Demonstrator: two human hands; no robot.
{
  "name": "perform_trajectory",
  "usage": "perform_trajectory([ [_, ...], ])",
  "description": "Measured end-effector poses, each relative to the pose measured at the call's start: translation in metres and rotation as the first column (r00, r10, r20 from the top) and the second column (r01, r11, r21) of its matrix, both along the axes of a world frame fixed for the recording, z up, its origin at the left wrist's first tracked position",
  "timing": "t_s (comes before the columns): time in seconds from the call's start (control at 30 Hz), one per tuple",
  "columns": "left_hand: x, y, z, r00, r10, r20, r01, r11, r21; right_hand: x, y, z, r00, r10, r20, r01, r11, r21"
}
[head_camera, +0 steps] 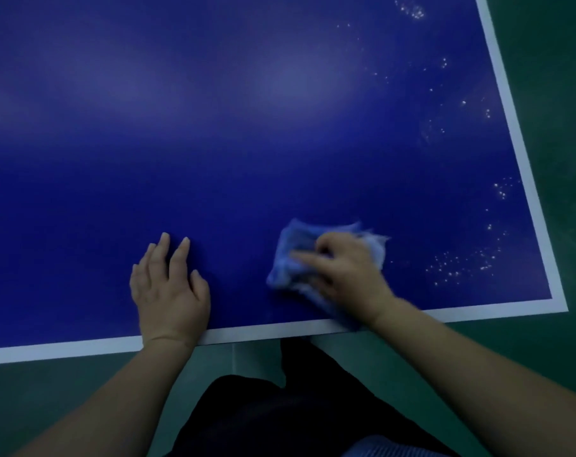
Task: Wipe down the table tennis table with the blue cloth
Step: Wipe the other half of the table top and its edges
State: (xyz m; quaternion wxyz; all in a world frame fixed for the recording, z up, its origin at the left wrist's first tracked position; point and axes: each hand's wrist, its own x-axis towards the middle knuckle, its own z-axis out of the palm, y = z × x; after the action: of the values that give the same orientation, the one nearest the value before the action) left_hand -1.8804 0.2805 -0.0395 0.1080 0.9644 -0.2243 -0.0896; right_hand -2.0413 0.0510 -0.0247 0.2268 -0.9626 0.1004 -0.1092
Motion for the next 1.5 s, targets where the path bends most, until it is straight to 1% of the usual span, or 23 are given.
perform_trajectory([
  [0.07,0.001,0.001,-0.001,1.0,-0.003,0.0,0.003,1.0,-0.004,0.006,-0.032,-0.001,0.959,-0.284,-0.006,0.284,0.958,-0.028],
  [0.13,0.001,0.001,-0.001,1.0,-0.004,0.006,0.004,1.0,-0.012,0.028,-0.036,0.0,0.855,-0.514,-0.064,0.514,0.858,-0.018],
  [0.2,0.001,0.0,-0.001,1.0,0.004,0.012,-0.004,1.0,-0.019,0.044,-0.004,0.0,0.906,-0.42,-0.047,0.422,0.907,0.017],
  [0.27,0.001,0.0,-0.002,1.0,0.001,0.012,-0.001,1.0,-0.024,0.036,0.039,0.001,0.993,-0.113,0.026,0.112,0.993,0.022],
  [0.33,0.001,0.0,-0.003,1.0,-0.005,0.018,0.005,1.0,-0.027,0.009,0.059,0.006,0.992,0.125,0.013,-0.125,0.992,0.027],
  [0.4,0.002,0.001,-0.004,1.0,-0.006,0.023,0.007,1.0,-0.028,-0.015,0.042,0.007,0.978,0.206,-0.013,-0.206,0.978,0.014],
  [0.47,0.002,0.001,-0.004,1.0,-0.008,0.022,0.008,1.0,-0.021,-0.027,0.004,0.003,0.994,0.112,0.009,-0.112,0.993,-0.042],
  [0.53,0.001,0.001,-0.004,1.0,-0.007,0.02,0.007,1.0,-0.019,-0.026,-0.035,-0.001,0.984,-0.176,0.021,0.177,0.981,-0.077],
  [0.6,0.001,0.0,-0.002,1.0,-0.006,0.02,0.007,1.0,-0.025,-0.014,-0.048,-0.003,0.878,-0.478,-0.02,0.477,0.878,-0.047],
  [0.63,0.001,0.0,-0.002,1.0,-0.01,0.021,0.01,1.0,-0.027,-0.006,-0.042,-0.004,0.831,-0.555,-0.035,0.554,0.831,-0.039],
  [0.7,0.001,0.0,-0.001,1.0,-0.017,0.019,0.017,0.999,-0.028,0.006,-0.014,-0.007,0.854,-0.52,-0.029,0.519,0.854,-0.022],
  [0.8,0.001,0.001,-0.001,1.0,-0.022,0.012,0.022,0.999,-0.028,-0.008,0.022,-0.007,0.976,-0.217,0.018,0.218,0.975,-0.051],
  [0.87,0.001,0.001,-0.002,1.0,-0.026,0.011,0.026,0.999,-0.034,-0.03,0.012,-0.007,0.988,-0.151,0.04,0.154,0.985,-0.077],
  [0.9,0.001,0.001,-0.002,1.0,-0.026,0.012,0.027,0.999,-0.038,-0.042,-0.001,-0.008,0.981,-0.184,0.059,0.189,0.976,-0.107],
  [0.97,0.001,0.001,-0.002,1.0,-0.028,0.013,0.028,0.999,-0.035,-0.064,-0.032,-0.009,0.919,-0.386,0.079,0.394,0.907,-0.146],
  [1.03,0.001,-0.001,-0.001,0.999,-0.034,0.01,0.034,0.999,-0.021,-0.074,-0.046,-0.008,0.756,-0.653,0.047,0.653,0.748,-0.12],
  [1.07,0.001,-0.001,0.0,0.999,-0.033,0.003,0.033,0.999,-0.011,-0.072,-0.04,-0.009,0.68,-0.732,0.036,0.731,0.673,-0.11],
  [1.1,0.001,-0.002,0.002,0.999,-0.032,-0.008,0.032,0.999,-0.002,-0.068,-0.027,-0.01,0.657,-0.753,0.038,0.752,0.651,-0.105],
  [1.23,0.003,-0.004,0.007,0.998,-0.038,-0.057,0.037,0.999,-0.006,-0.061,0.006,-0.012,0.882,-0.469,0.046,0.471,0.872,-0.137],
  [1.3,0.005,-0.003,0.008,0.997,-0.048,-0.068,0.047,0.999,-0.01,-0.077,-0.021,-0.012,0.899,-0.435,0.054,0.438,0.884,-0.162],
  [1.37,0.001,-0.004,0.01,0.997,-0.039,-0.074,0.037,0.999,-0.021,-0.102,-0.06,-0.016,0.789,-0.612,0.054,0.611,0.772,-0.177],
  [1.47,-0.02,-0.02,0.015,0.996,-0.02,-0.09,0.014,0.998,-0.061,-0.13,-0.095,-0.017,0.393,-0.919,-0.012,0.913,0.392,-0.114],
  [1.5,-0.03,-0.03,0.017,0.994,-0.042,-0.097,0.035,0.996,-0.078,-0.13,-0.092,-0.017,0.31,-0.951,-0.02,0.943,0.31,-0.122],
])
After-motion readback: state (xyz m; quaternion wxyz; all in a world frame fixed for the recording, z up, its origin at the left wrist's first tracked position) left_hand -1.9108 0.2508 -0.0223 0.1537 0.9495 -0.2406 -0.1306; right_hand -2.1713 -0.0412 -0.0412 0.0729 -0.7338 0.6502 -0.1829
